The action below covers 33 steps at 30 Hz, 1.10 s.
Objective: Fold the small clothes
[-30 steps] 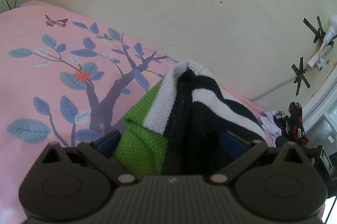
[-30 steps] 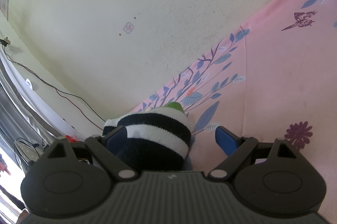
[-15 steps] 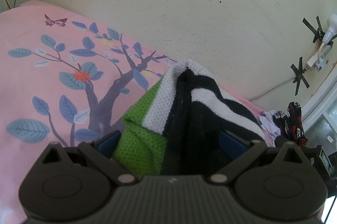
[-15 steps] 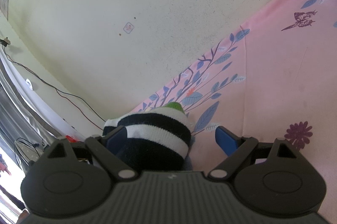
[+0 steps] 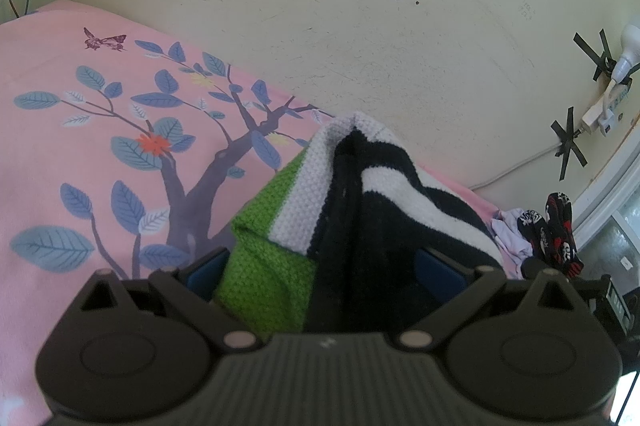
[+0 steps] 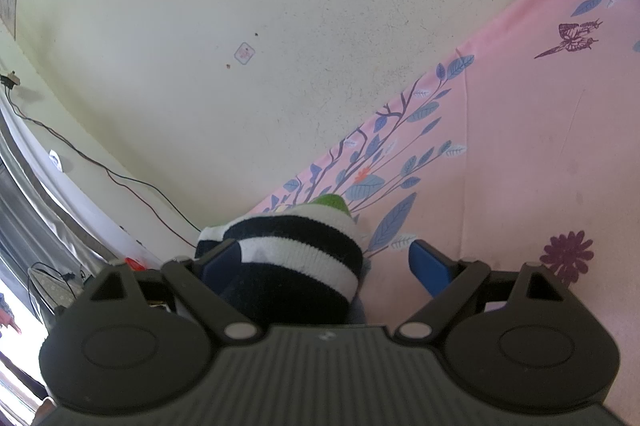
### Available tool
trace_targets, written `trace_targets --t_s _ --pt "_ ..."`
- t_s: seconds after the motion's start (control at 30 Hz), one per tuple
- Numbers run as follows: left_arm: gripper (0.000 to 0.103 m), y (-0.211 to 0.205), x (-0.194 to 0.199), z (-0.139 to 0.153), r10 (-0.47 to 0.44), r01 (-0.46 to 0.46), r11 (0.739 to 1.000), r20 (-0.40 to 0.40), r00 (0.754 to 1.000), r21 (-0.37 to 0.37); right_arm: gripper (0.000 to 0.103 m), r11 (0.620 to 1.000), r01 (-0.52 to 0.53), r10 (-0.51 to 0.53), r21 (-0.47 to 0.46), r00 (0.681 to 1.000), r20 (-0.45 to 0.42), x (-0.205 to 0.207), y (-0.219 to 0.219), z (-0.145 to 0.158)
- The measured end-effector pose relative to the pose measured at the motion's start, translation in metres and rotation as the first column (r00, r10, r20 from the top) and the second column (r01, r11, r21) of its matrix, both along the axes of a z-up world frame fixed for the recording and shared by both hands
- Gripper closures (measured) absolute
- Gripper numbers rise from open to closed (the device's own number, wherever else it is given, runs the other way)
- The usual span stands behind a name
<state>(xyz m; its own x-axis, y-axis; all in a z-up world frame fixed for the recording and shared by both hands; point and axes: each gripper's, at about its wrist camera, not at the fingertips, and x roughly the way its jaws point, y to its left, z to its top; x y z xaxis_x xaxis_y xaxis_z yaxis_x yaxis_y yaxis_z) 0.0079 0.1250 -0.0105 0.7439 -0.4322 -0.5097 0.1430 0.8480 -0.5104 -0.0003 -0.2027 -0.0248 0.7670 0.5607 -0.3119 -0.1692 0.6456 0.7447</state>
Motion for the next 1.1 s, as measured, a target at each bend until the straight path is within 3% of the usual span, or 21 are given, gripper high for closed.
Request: trace_targets --t_s 0.87,1.1 --pt "0.004 0.000 0.001 -0.001 -0.003 0.003 1.000 -0.005 1.000 -0.005 0.019 1.000 -0.001 0.001 0.001 1.000 -0.002 0.000 -0.002 -0.001" --pt "0.003 0.011 -0.006 0.006 0.015 -0.012 0.998 0.055 0.998 -0.057 0.018 1.000 0.015 -0.015 0.013 1.000 0.004 -0.002 -0.004 0.000"
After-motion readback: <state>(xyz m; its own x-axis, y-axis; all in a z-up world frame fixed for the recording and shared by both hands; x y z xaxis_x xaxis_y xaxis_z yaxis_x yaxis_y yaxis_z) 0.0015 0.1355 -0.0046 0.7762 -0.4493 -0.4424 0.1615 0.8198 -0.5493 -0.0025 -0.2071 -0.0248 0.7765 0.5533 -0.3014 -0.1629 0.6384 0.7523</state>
